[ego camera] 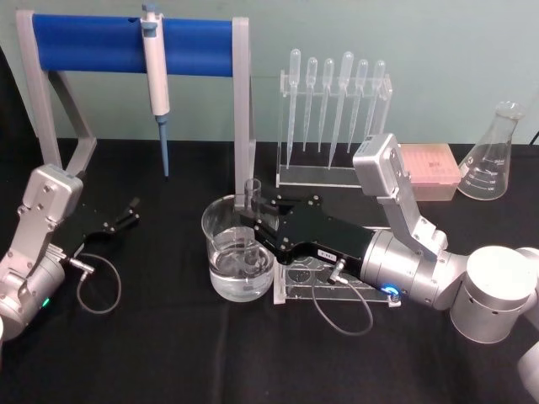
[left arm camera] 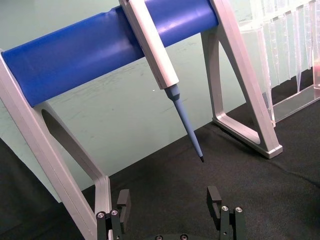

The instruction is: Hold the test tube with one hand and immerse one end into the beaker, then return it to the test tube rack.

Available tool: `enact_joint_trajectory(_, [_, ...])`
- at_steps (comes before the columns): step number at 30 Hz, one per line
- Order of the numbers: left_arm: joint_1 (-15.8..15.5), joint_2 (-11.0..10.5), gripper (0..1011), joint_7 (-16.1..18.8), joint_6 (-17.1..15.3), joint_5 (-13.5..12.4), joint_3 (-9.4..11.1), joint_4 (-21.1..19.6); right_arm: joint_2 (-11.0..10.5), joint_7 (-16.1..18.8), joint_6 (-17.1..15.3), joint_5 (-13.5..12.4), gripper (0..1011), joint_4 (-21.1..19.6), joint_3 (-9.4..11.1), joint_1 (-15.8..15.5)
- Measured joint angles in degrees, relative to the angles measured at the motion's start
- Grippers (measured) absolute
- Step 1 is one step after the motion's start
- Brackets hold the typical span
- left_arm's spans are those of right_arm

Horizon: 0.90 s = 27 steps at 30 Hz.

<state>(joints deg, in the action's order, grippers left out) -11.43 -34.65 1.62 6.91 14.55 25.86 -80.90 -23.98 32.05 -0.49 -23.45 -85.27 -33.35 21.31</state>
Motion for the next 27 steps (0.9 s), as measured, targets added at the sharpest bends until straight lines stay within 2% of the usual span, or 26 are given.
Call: enact_joint_trajectory(27, [-0.01, 0.0, 1000, 0.0, 0.0, 0.0, 0.0, 0.0, 0.0, 0.0, 0.0, 0.0, 222, 0.0, 0.0, 0.0])
